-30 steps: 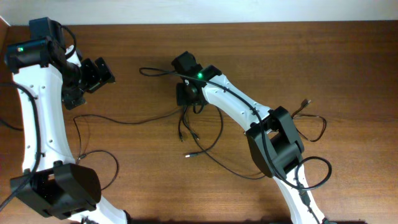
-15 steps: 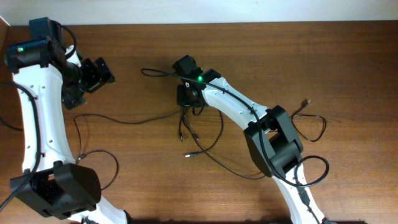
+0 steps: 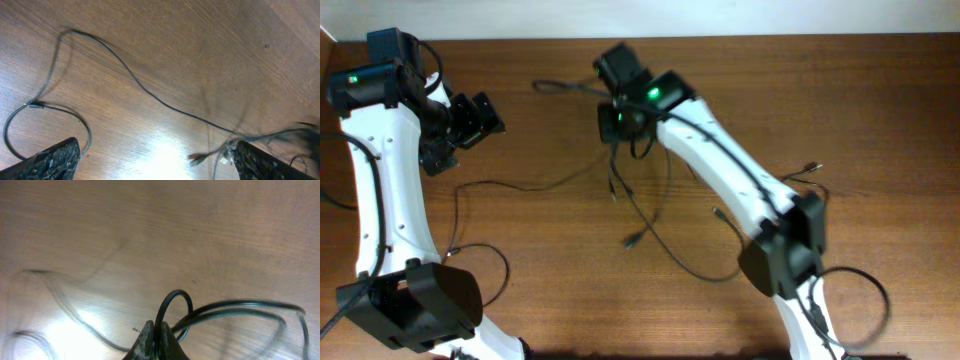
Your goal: Untangle cables
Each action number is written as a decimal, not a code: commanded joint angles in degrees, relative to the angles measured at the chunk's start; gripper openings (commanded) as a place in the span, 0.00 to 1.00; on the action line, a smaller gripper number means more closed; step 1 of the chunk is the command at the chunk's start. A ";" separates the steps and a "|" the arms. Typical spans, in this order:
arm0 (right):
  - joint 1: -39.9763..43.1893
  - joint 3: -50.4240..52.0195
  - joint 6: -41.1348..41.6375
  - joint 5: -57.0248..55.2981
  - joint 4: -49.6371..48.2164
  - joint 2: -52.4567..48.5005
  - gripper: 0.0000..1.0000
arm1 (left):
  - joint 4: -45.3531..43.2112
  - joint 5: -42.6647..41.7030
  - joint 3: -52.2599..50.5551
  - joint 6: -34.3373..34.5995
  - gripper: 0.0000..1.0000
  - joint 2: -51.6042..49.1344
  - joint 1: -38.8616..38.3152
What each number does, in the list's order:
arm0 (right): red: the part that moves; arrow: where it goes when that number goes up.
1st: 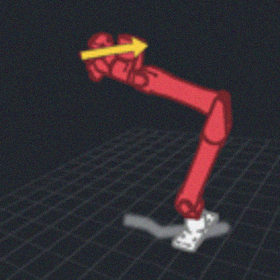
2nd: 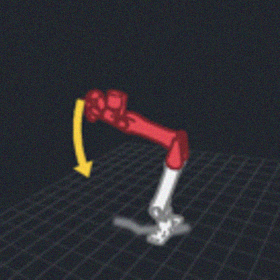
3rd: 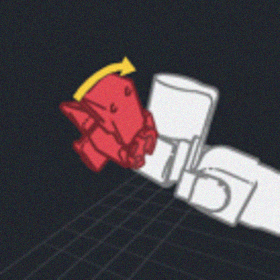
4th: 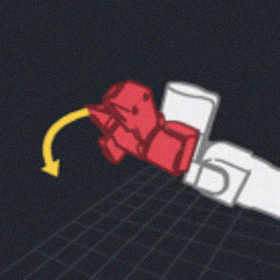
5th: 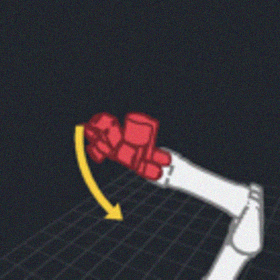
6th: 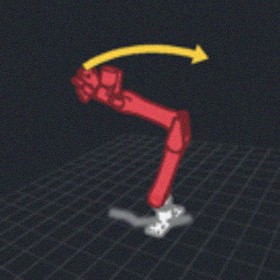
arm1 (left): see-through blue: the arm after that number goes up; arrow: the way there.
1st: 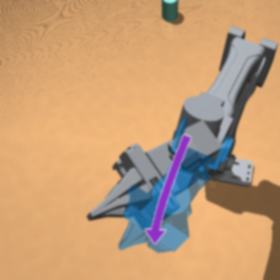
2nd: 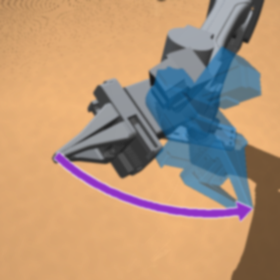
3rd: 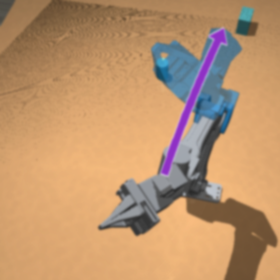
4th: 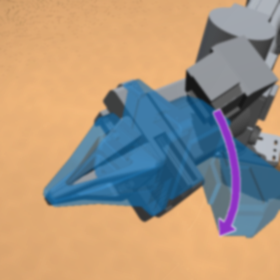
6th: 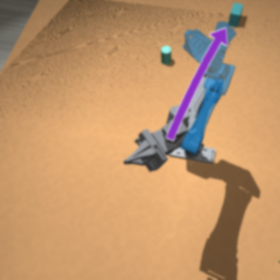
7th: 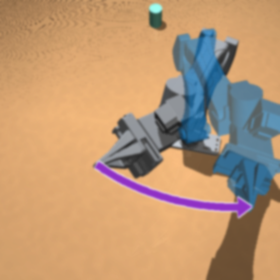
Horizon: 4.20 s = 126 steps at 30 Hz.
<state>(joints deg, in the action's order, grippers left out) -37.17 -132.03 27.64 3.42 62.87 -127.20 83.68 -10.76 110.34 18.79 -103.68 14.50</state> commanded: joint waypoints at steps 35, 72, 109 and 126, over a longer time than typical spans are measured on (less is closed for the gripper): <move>0.15 -11.63 -13.92 31.67 12.76 18.08 0.04 | 11.74 -58.25 -0.48 -44.76 1.00 -0.46 -0.26; 5.68 -11.34 -13.25 39.30 13.81 15.80 0.04 | 9.40 -65.09 -0.46 -48.65 0.93 -0.46 -11.89; 5.68 -11.37 -7.39 46.93 10.60 15.96 0.04 | -4.61 -33.68 -0.48 -25.09 0.57 -0.46 -14.67; 5.79 -11.45 -7.41 18.01 18.27 22.73 0.04 | -4.37 -21.94 -0.48 -18.10 0.36 -0.46 -13.31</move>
<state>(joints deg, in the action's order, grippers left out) -31.11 -143.26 19.99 28.75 80.14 -105.16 79.13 -32.95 110.06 -0.30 -103.72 0.78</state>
